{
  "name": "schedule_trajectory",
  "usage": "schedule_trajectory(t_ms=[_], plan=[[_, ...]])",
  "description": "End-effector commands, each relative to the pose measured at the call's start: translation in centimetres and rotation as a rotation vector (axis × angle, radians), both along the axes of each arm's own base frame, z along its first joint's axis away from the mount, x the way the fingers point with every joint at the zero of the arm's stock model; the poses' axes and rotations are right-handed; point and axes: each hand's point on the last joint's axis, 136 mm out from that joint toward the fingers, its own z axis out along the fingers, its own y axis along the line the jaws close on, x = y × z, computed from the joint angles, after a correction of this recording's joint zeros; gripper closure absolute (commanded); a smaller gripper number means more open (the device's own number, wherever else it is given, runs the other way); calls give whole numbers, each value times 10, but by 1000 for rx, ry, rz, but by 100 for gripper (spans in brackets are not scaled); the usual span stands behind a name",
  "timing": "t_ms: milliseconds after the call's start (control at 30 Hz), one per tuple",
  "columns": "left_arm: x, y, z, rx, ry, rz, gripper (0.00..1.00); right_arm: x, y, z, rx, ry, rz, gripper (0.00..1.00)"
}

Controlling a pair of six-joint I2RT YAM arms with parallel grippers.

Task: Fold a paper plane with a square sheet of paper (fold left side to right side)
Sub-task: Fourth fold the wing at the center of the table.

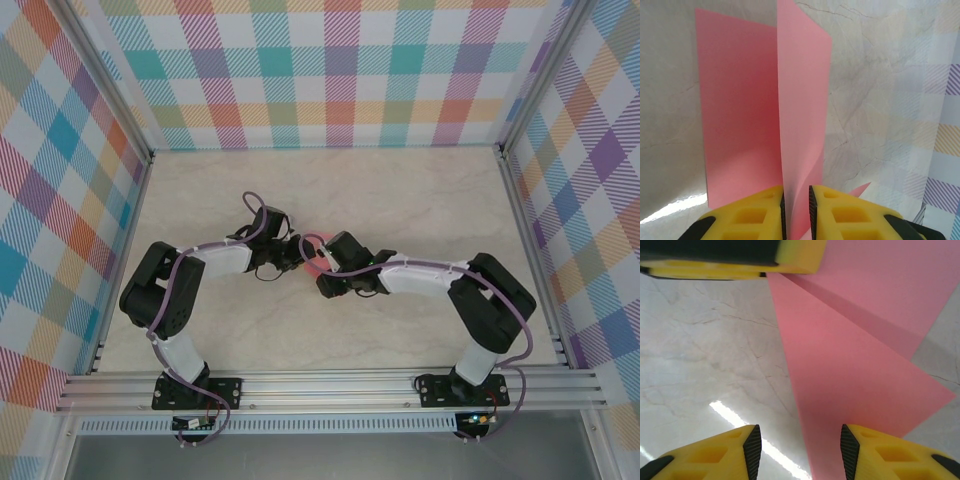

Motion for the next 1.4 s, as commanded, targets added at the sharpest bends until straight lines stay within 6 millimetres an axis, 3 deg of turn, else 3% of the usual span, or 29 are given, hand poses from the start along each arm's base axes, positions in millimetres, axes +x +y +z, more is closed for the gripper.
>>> schedule_trajectory(t_ms=[0, 867, 1133, 1367], plan=[[3, -3, 14, -2, -7, 14, 78, 17, 13, 11, 15, -60, -23, 53], [17, -7, 12, -7, 34, 62, 76, 20, 5, -13, -101, -68, -53, 62], [16, -5, 12, 5, 32, 64, 75, 19, 2, -16, -114, -68, -55, 72], [15, 0, 18, 16, 18, 63, 68, 13, 1, -20, -115, -39, -47, 79]])
